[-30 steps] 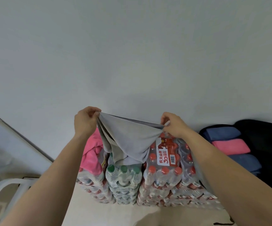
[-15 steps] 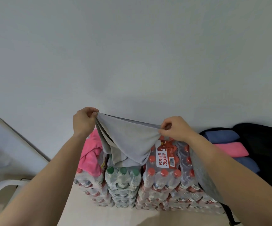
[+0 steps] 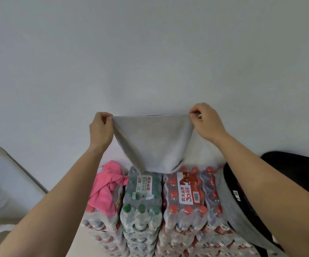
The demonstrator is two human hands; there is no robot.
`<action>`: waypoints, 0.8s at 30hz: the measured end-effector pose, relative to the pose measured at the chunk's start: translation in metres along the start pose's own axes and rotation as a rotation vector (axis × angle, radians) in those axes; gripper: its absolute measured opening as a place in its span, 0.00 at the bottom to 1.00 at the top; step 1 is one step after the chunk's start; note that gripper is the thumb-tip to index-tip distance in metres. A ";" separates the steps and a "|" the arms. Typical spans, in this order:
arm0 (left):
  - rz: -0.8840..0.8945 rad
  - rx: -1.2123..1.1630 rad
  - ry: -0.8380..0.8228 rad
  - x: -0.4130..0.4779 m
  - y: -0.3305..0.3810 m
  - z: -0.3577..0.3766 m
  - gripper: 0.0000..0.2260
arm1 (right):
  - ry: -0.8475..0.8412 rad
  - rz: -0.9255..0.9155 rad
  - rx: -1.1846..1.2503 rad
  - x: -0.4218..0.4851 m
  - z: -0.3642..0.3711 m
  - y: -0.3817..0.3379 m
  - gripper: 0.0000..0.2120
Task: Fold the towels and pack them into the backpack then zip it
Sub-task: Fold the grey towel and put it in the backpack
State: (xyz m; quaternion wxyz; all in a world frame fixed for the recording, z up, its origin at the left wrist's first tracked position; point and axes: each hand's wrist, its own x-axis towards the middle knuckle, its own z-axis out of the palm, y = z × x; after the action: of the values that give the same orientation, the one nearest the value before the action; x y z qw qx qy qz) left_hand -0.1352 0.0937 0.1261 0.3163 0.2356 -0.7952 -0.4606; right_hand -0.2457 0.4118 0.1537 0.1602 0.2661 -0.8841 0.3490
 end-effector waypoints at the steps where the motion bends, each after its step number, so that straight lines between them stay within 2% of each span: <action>1: 0.010 -0.020 -0.004 0.002 0.005 0.000 0.07 | 0.037 0.005 0.017 0.004 -0.002 -0.005 0.04; 14: 0.085 0.151 -0.118 -0.004 -0.021 0.003 0.09 | -0.019 0.219 0.113 -0.024 0.017 -0.006 0.07; 17: 0.049 0.177 -0.167 -0.008 -0.032 0.008 0.08 | -0.127 0.284 0.057 -0.029 0.030 0.007 0.07; 21: 0.022 0.281 -0.220 -0.015 -0.056 0.016 0.07 | -0.230 0.338 -0.143 -0.041 0.046 0.022 0.08; 24: -0.001 0.285 -0.248 -0.022 -0.070 0.017 0.07 | -0.238 0.354 -0.095 -0.048 0.052 0.025 0.07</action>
State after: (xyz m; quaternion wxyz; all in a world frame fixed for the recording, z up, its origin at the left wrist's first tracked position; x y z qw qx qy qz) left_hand -0.1265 0.0856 0.0524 0.1791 0.2200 -0.8850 -0.3691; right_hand -0.2263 0.4078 0.0807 0.0036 0.1383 -0.9452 0.2959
